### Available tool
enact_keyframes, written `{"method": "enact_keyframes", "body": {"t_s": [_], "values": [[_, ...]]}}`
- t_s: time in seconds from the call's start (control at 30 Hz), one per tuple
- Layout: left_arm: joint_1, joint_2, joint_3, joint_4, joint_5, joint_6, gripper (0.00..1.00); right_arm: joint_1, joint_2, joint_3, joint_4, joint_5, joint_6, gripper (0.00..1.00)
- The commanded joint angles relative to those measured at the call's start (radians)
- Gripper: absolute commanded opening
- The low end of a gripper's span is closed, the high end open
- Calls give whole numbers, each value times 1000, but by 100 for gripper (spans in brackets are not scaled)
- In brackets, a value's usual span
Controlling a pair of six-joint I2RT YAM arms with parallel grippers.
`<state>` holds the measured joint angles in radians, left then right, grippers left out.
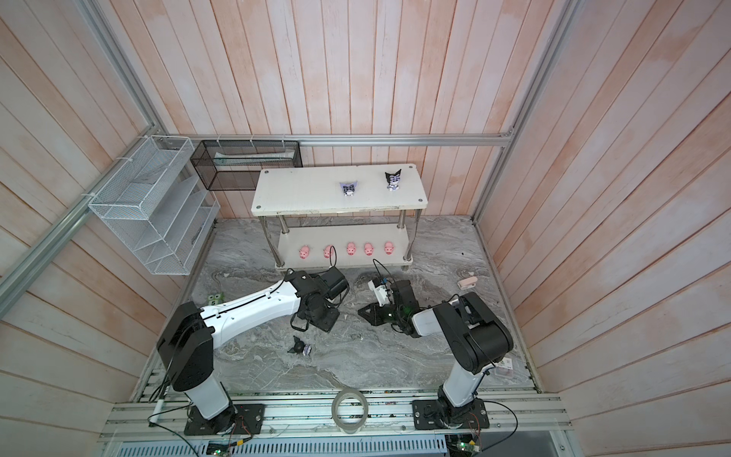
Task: Organize plastic toys on shelves
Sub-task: Turn over the plastic toy at the bottom-left of the table.
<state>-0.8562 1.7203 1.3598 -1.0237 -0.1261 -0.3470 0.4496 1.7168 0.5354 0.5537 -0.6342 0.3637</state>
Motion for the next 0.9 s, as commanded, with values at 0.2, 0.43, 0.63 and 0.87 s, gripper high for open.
{"method": "enact_keyframes", "body": {"t_s": [0.2, 0.43, 0.63, 0.87], "values": [[99, -354, -323, 227, 114, -162, 66, 53, -91, 30, -119, 33, -34, 19], [129, -528, -534, 369, 139, -282, 64, 251, -93, 137, -248, 67, -67, 17], [169, -611, -677, 463, 167, -360, 54, 376, -31, 251, -359, 89, -124, 15], [201, -638, -770, 504, 199, -375, 57, 401, 8, 286, -364, 68, -111, 12]]}}
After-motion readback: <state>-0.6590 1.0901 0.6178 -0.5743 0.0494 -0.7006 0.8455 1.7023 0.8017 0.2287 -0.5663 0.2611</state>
